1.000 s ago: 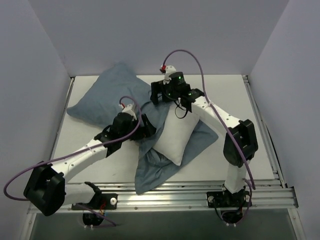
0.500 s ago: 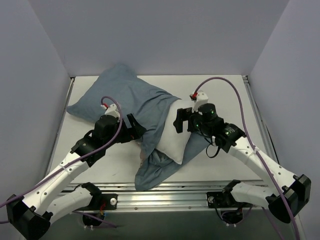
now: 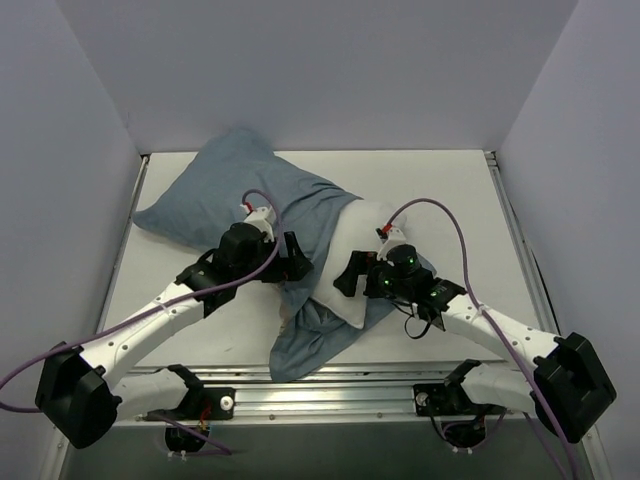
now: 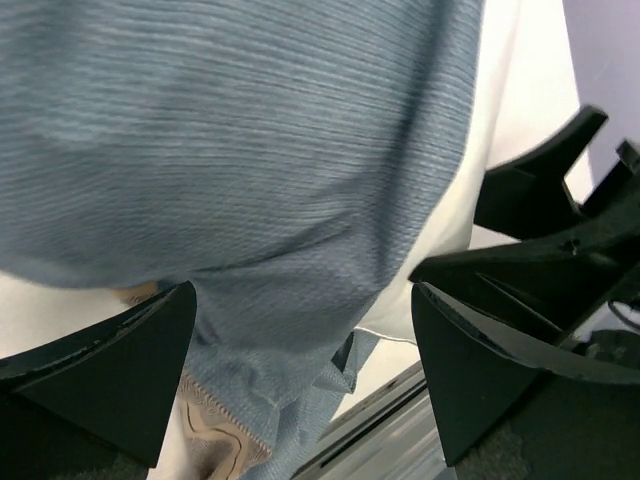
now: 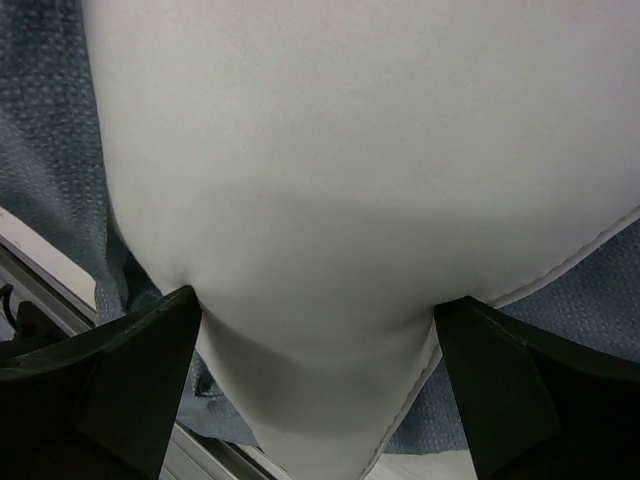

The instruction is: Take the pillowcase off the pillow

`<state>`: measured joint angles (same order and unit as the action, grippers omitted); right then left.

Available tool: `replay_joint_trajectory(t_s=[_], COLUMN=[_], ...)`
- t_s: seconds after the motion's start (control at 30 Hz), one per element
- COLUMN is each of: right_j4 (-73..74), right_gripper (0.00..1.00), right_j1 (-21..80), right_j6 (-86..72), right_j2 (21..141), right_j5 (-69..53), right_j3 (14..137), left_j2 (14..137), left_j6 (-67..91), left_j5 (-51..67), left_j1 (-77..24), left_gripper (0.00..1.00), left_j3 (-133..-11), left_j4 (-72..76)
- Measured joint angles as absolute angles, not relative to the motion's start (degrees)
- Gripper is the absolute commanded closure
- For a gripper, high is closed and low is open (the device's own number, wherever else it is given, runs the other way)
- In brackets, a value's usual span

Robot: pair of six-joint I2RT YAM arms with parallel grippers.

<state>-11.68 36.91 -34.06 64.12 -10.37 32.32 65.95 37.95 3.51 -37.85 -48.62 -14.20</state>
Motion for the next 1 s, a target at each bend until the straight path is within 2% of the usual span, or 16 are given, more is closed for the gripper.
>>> replay_joint_trajectory(t_s=[0.1, 0.13, 0.2, 0.23, 0.27, 0.4, 0.43, 0.5, 0.53, 0.67, 1.0], right_j4=[-16.53, -17.72, -19.59, -20.49, -20.95, -20.6, -19.81, -16.97, -15.16, -4.91, 21.39], right_gripper=[0.35, 0.55, 0.75, 0.91, 0.98, 1.0, 1.0, 1.0, 1.0, 1.0, 1.0], right_j1=[36.88, 36.91, 36.91, 36.91, 36.91, 36.91, 36.91, 36.91, 36.91, 36.95, 33.28], right_j6=[-34.65, -34.61, -34.3, -34.13, -34.0, -32.93, -32.6, -31.75, -31.31, -29.41, -24.53], right_j2=[66.04, 66.72, 68.03, 68.62, 68.95, 69.04, 68.79, 67.42, 66.28, 59.09, 46.41], right_j5=[-11.46, -11.73, -12.21, -12.36, -12.45, -12.71, -12.69, -12.19, -11.62, -8.73, -5.74], right_j3=[30.68, 30.35, 30.24, 30.24, 30.26, 30.89, 31.35, 32.56, 33.32, 38.61, 56.75], left_j2=[68.1, 68.9, 70.57, 71.4, 72.16, 75.09, 75.68, 76.44, 76.69, 76.97, 78.48], left_j6=[34.92, 34.0, 32.42, 31.94, 31.33, 30.22, 30.02, 29.76, 29.8, 30.48, 40.38], left_j5=[2.87, 2.33, 1.02, 0.32, -0.54, -5.17, -6.55, -9.82, -11.81, -19.05, -30.74], left_j1=[-41.08, -42.09, -43.79, -44.31, -44.62, -44.73, -44.73, -44.8, -44.77, -43.97, -36.69], left_gripper=[0.03, 0.03, 0.06, 0.07, 0.1, 0.33, 0.47, 0.6, 0.73, 0.82, 0.81], left_j3=[-48.8, -48.99, -49.23, -49.32, -49.43, -50.26, -50.54, -51.42, -52.12, -55.33, -56.1], left_j4=[-12.84, -12.71, -12.58, -12.6, -12.64, -13.34, -13.76, -14.96, -15.86, -18.81, -20.6])
